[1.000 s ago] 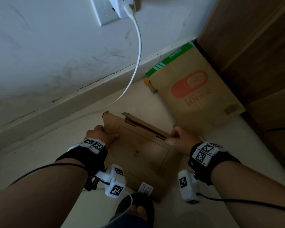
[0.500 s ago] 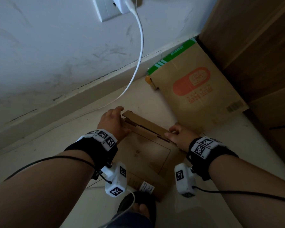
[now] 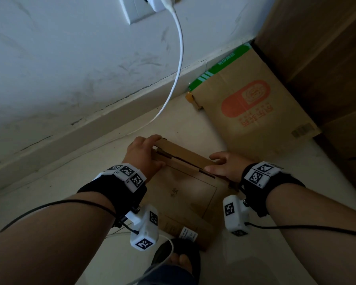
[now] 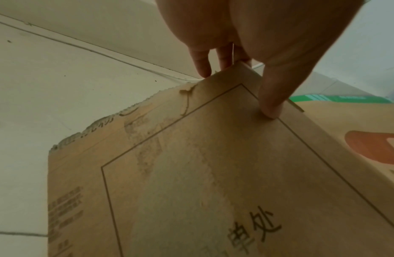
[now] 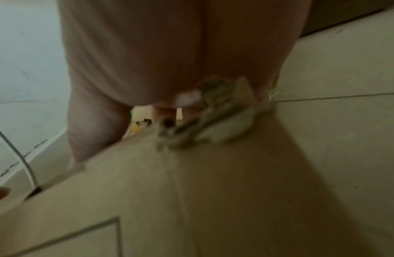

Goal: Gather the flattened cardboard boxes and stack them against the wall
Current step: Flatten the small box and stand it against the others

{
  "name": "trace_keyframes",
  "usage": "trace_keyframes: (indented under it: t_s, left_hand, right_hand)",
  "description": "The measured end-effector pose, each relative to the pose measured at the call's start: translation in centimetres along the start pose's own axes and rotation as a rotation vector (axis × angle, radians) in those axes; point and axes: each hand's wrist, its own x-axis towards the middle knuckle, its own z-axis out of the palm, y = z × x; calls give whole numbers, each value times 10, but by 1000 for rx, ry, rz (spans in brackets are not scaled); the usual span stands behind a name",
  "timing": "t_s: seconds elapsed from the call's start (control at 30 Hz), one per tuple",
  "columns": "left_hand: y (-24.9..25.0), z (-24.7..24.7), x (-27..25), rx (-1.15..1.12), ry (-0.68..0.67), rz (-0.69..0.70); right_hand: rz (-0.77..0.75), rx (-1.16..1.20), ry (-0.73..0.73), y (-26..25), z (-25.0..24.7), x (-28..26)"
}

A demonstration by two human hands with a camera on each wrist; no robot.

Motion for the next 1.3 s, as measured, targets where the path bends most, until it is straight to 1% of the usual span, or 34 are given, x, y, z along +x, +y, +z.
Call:
trace_keyframes:
  t_s: [0.13,0.27,0.33,0.47,0.57,0.67,0.73,0.87,0.93,1.03,1.1,1.17,1.3]
  left_hand:
    - [-1,-1,2,10,-7,4]
    - [-1,-1,4,48,-13,0]
    - [-2,0,6,62,-11,-4]
    - [-3,3,8,111,-11,-21]
    - [-2,3,8,141,-7,-30]
    - [-2,3,7,153,-19,-39]
    - [-2,2,7,160,-23,-38]
    - [-1,1,4,151,-25,-39]
    - [-1,1,3,133,-20,-39]
    - [-3,1,3,108,1,-31]
    - [-5,1,0,67,27,-43]
    - [-3,1,-4,7,62,-51]
    - [8,-2,-9,-96,130,1]
  right_hand:
    - [-20,-130,27,-9,1,6]
    - [-21,-257,112,-12,6,11]
    - [-31,-274,149,-12,9,13]
    - [-32,-308,105,-16,9,15]
    - [-48,-281,96,-13,8,13]
    - [-43,-163,48,-11,7,5]
    - [-40,-132,22,-10,5,0]
    - [0,-240,-111,-6,10,-4]
    - [1,-264,-145,-6,14,-4]
    - [-44,-304,-69,-6,17,-5]
    - [-79,-288,-7,-3,17,-8]
    - [-93,-256,20,3,15,-11]
    - [-104,-4,53,4,4,-21]
